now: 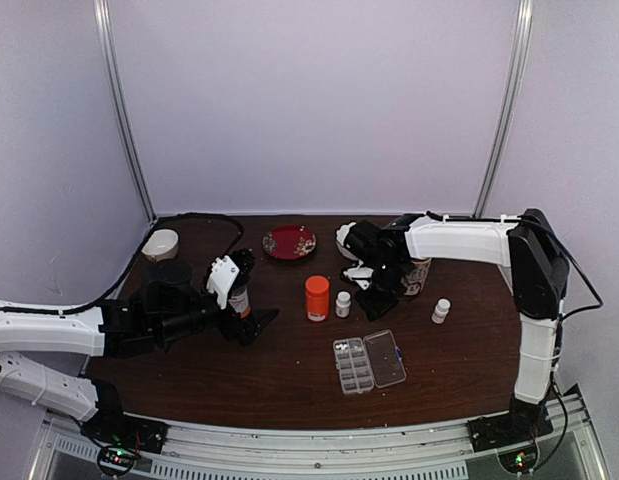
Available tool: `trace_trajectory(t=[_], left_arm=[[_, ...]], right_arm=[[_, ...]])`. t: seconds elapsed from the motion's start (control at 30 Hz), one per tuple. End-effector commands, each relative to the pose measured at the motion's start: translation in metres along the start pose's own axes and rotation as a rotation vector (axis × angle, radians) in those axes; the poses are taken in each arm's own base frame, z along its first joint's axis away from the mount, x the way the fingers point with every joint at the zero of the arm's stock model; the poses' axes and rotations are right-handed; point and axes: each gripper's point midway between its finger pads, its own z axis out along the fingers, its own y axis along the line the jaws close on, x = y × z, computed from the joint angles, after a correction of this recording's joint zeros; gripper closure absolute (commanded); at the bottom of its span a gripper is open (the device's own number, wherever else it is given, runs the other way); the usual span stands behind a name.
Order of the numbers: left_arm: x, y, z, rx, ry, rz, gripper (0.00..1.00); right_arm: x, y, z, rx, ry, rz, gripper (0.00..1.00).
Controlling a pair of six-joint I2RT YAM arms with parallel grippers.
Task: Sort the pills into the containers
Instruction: Place the pill in the compartment of the pill container.
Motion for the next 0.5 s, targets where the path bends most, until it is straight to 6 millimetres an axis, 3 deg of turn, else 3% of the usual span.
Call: trace_trajectory(t=[0.0,0.27,0.47], left_arm=[[-0.006,0.003,0.001,-0.011,-0.022,0.003,0.02],[-0.007,0.002,0.001,-0.001,-0.026,0.003,0.02],[-0.008,0.001,-0.001,0.002,-0.029,-0.003,0.02]], right_arm=[[0.008,0.024,-0.014,-0.042,-0.035,-0.018,0.9],[0.017,0.061,-0.015,-0.1,-0.047,-0.054,0.9],[0.011,0.074,-0.012,-0.121,-0.059,-0.065,0.9]])
